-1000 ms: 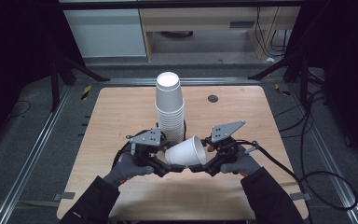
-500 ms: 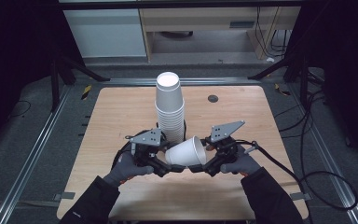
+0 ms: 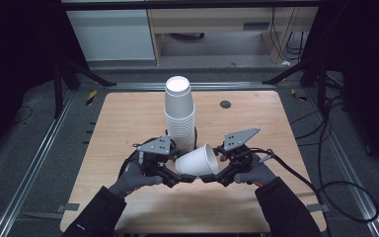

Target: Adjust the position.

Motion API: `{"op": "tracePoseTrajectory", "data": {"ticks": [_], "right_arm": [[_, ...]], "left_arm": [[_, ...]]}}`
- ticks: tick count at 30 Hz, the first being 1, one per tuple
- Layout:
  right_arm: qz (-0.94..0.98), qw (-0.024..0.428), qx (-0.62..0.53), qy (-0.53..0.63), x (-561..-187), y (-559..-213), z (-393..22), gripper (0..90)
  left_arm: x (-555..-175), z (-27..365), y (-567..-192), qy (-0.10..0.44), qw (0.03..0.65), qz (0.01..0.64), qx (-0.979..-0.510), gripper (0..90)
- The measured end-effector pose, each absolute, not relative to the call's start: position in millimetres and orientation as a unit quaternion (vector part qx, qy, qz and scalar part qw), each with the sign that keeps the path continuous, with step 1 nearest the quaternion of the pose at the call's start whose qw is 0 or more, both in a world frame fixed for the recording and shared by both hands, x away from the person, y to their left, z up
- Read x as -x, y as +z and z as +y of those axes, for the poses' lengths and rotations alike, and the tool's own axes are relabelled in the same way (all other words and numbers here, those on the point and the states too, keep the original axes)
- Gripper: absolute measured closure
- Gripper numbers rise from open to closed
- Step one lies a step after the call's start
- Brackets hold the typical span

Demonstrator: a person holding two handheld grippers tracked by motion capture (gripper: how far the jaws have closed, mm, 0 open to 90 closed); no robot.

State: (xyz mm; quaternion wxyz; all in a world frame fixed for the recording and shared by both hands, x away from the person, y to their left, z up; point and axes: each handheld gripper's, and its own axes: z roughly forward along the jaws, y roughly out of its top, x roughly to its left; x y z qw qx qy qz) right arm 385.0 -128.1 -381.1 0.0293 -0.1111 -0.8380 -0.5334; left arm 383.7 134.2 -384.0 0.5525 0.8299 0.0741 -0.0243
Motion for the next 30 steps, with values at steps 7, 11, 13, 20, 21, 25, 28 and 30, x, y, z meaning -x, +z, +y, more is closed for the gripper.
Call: {"op": "tracePoseTrajectory", "data": {"ticks": [7,11,13,20,21,25,28,30], "right_arm": [[-0.834,0.019,0.116,-0.539,-385,-376,-135,13.9],[-0.83,0.005,0.124,-0.544,-386,-370,-143,13.7],[-0.829,-0.004,0.13,-0.543,-386,-368,-146,13.5],[-0.834,-0.04,0.158,-0.527,-388,-366,-154,13.1],[-0.836,-0.044,0.161,-0.523,-388,-366,-155,13.1],[-0.834,-0.057,0.178,-0.518,-391,-365,-160,13.0],[-0.833,-0.069,0.194,-0.514,-394,-364,-166,13.0],[-0.83,-0.076,0.207,-0.512,-396,-363,-170,12.9]], "left_arm": [[-384,148,-386,-0.012,0.55,0.1,-0.829,16.5],[-383,160,-385,-0.001,0.553,0.118,-0.825,15.6],[-381,166,-387,0.006,0.552,0.128,-0.824,15.4],[-379,193,-399,0.025,0.539,0.183,-0.822,15.7],[-379,197,-401,0.027,0.537,0.191,-0.821,15.9],[-380,209,-411,0.039,0.525,0.224,-0.82,16.2],[-384,217,-418,0.049,0.516,0.252,-0.817,16.2],[-386,223,-423,0.06,0.509,0.27,-0.815,16.2]]}}
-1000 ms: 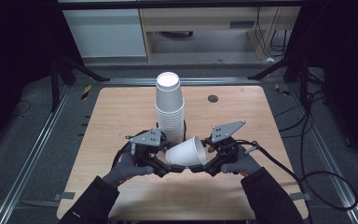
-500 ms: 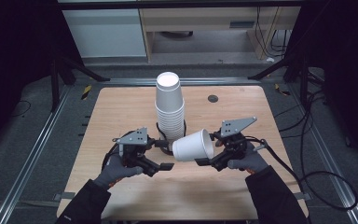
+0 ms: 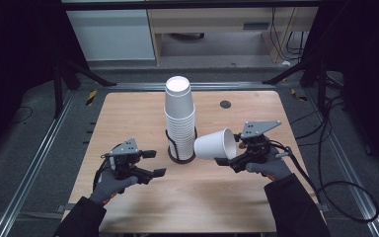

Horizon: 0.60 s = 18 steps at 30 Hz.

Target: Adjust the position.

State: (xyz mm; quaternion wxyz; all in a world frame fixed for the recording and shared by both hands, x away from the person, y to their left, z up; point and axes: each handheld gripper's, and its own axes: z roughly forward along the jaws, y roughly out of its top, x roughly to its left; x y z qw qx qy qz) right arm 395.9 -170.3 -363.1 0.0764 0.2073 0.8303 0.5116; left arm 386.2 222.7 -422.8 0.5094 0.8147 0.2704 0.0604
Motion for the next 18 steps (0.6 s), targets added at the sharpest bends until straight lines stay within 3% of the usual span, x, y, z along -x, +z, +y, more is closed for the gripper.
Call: {"op": "tracePoseTrajectory", "data": {"ticks": [12,18], "right_arm": [[0.826,0.13,-0.285,0.469,-401,-367,-196,12.7],[0.825,0.149,-0.318,0.443,-405,-373,-206,12.7]], "left_arm": [[-398,248,-442,0.124,0.462,0.36,-0.801,16.8],[-399,252,-445,0.126,0.449,0.383,-0.797,17.0]]}}
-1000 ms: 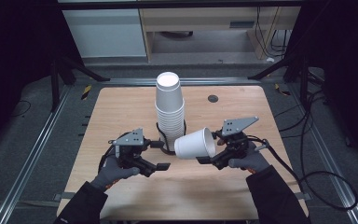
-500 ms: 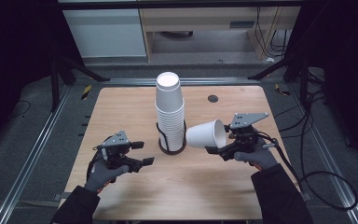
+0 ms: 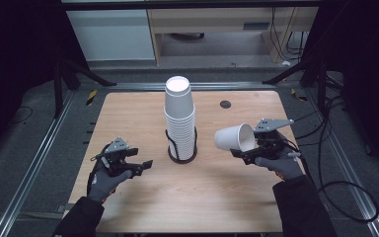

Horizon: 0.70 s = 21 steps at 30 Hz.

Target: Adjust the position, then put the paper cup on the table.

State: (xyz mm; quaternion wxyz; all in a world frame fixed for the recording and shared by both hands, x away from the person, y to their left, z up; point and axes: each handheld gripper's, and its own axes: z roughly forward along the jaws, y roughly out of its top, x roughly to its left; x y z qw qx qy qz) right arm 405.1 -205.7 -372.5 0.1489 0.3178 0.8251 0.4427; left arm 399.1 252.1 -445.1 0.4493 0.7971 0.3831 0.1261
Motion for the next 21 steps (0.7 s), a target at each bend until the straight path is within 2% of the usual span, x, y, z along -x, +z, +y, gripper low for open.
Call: {"op": "tracePoseTrajectory", "data": {"ticks": [9,21], "right_arm": [[0.818,0.184,-0.37,0.401,-410,-372,-225,12.5],[0.804,0.204,-0.432,0.354,-420,-376,-246,12.6]], "left_arm": [[-401,258,-447,0.129,0.442,0.399,-0.793,17.2],[-405,265,-452,0.138,0.422,0.418,-0.792,17.4]]}}
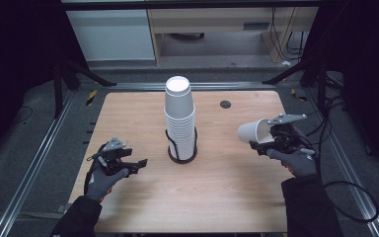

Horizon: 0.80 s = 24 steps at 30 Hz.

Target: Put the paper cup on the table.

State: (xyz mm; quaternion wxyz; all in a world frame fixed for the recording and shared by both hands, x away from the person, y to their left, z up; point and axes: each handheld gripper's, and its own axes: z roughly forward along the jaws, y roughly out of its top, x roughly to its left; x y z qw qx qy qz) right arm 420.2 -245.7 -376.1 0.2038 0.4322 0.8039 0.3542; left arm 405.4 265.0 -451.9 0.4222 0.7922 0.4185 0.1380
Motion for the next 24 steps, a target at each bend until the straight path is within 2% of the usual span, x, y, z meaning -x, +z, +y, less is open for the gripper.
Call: {"op": "tracePoseTrajectory", "data": {"ticks": [13,24], "right_arm": [[0.798,0.217,-0.468,0.31,-429,-377,-257,12.8],[0.808,0.22,-0.482,0.258,-451,-373,-256,12.7]], "left_arm": [[-408,267,-455,0.135,0.416,0.425,-0.792,17.5],[-409,271,-457,0.136,0.409,0.43,-0.793,17.6]]}}
